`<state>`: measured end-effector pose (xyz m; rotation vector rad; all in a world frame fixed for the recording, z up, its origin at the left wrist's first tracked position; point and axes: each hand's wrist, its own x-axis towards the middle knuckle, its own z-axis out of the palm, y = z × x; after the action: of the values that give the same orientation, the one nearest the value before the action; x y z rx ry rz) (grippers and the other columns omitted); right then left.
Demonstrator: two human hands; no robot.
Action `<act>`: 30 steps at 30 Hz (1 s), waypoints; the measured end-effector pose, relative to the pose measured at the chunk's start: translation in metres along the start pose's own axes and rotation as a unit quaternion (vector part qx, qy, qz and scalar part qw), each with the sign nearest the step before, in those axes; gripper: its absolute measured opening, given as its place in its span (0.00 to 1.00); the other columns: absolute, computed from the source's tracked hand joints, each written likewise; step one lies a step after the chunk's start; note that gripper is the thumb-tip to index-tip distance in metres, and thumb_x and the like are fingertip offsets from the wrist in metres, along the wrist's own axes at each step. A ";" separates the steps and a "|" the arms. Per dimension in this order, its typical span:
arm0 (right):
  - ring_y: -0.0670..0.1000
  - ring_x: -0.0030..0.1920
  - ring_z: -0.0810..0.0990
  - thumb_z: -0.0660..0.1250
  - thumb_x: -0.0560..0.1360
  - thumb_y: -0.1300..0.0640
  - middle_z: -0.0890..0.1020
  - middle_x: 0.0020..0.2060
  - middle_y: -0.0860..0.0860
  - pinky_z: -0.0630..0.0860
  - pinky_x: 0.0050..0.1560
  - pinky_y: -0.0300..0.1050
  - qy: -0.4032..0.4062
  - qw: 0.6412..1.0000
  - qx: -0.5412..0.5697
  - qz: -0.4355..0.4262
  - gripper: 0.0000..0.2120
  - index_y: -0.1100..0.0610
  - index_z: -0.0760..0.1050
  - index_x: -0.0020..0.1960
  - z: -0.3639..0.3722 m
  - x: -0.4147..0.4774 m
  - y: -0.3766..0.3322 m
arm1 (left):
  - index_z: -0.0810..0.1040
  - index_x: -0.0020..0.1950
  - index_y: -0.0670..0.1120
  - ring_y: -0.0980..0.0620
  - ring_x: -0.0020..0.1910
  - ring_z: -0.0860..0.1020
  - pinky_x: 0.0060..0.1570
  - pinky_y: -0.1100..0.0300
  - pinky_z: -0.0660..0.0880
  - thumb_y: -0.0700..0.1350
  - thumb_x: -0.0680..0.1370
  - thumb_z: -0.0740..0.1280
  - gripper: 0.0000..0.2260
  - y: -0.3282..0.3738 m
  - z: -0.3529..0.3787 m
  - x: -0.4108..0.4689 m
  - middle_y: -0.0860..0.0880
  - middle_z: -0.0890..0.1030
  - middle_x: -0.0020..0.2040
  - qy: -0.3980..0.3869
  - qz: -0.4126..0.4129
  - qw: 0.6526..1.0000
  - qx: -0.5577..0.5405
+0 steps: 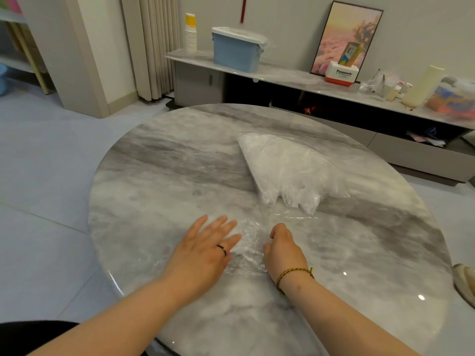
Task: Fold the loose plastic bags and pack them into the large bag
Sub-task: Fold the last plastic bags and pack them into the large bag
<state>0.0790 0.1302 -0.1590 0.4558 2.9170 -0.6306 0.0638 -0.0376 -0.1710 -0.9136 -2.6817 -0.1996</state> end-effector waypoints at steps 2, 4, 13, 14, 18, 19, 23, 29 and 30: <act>0.47 0.31 0.67 0.52 0.79 0.63 0.66 0.60 0.52 0.61 0.27 0.39 0.001 0.999 -0.032 -0.012 0.14 0.57 0.60 0.64 -0.001 0.002 0.003 | 0.84 0.49 0.49 0.50 0.54 0.80 0.66 0.56 0.50 0.52 0.78 0.49 0.23 0.003 0.005 0.003 0.50 0.83 0.53 -0.101 0.007 0.995 0.015; 0.50 0.50 0.75 0.53 0.79 0.60 0.61 0.69 0.52 0.71 0.42 0.39 0.034 0.998 -0.048 -0.034 0.18 0.56 0.59 0.69 -0.002 0.002 0.002 | 0.82 0.55 0.50 0.50 0.60 0.77 0.67 0.55 0.49 0.54 0.73 0.47 0.26 0.004 0.000 0.009 0.49 0.80 0.58 -0.170 -0.030 0.985 0.008; 0.54 0.64 0.66 0.39 0.81 0.51 0.77 0.61 0.57 0.52 0.68 0.47 0.210 0.919 -0.124 -0.310 0.21 0.56 0.66 0.62 0.023 0.007 -0.002 | 0.43 0.76 0.50 0.56 0.74 0.38 0.70 0.59 0.35 0.62 0.56 0.26 0.48 -0.006 0.019 0.013 0.53 0.40 0.76 -0.231 -0.070 0.968 -0.070; 0.54 0.65 0.65 0.36 0.81 0.50 0.77 0.62 0.57 0.50 0.69 0.47 0.201 0.914 -0.140 -0.323 0.23 0.56 0.66 0.62 0.022 0.006 -0.004 | 0.44 0.76 0.49 0.56 0.74 0.38 0.70 0.59 0.35 0.63 0.56 0.26 0.49 -0.006 0.019 0.013 0.52 0.40 0.76 -0.233 -0.073 0.967 -0.077; 0.50 0.64 0.66 0.34 0.81 0.49 0.78 0.61 0.54 0.49 0.69 0.44 0.150 0.915 -0.154 -0.342 0.25 0.57 0.65 0.63 0.032 0.005 -0.001 | 0.53 0.75 0.49 0.55 0.74 0.37 0.70 0.57 0.34 0.62 0.56 0.27 0.50 -0.004 0.017 0.013 0.50 0.39 0.76 -0.255 -0.070 0.961 -0.081; 0.49 0.63 0.68 0.34 0.81 0.49 0.79 0.60 0.52 0.51 0.69 0.42 0.133 0.919 -0.157 -0.336 0.25 0.56 0.65 0.63 0.035 0.005 0.000 | 0.54 0.75 0.49 0.54 0.74 0.37 0.71 0.56 0.34 0.62 0.56 0.27 0.50 -0.004 0.016 0.013 0.50 0.39 0.76 -0.258 -0.072 0.960 -0.080; 0.43 0.55 0.80 0.32 0.81 0.50 0.81 0.55 0.46 0.73 0.57 0.37 0.030 0.951 -0.139 -0.275 0.29 0.52 0.71 0.61 0.034 0.005 0.005 | 0.50 0.76 0.51 0.55 0.74 0.36 0.70 0.56 0.33 0.63 0.56 0.27 0.49 -0.005 0.017 0.011 0.51 0.38 0.76 -0.262 -0.083 0.958 -0.085; 0.43 0.51 0.82 0.35 0.81 0.55 0.83 0.51 0.46 0.76 0.51 0.37 0.097 0.956 -0.143 -0.236 0.34 0.52 0.83 0.49 0.039 0.005 0.011 | 0.41 0.75 0.54 0.55 0.74 0.35 0.69 0.56 0.32 0.64 0.56 0.27 0.47 -0.005 0.018 0.011 0.52 0.37 0.76 -0.271 -0.090 0.954 -0.088; 0.45 0.56 0.80 0.39 0.80 0.55 0.81 0.55 0.49 0.73 0.56 0.35 0.112 0.953 -0.146 -0.242 0.30 0.55 0.81 0.53 0.038 0.005 0.009 | 0.41 0.75 0.54 0.55 0.74 0.35 0.69 0.56 0.32 0.64 0.56 0.27 0.47 -0.006 0.018 0.011 0.52 0.36 0.76 -0.273 -0.091 0.954 -0.088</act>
<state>0.0796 0.1238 -0.1977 -0.2497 3.2832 -0.1835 0.0477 -0.0314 -0.1847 -0.8683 -3.3122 -0.2602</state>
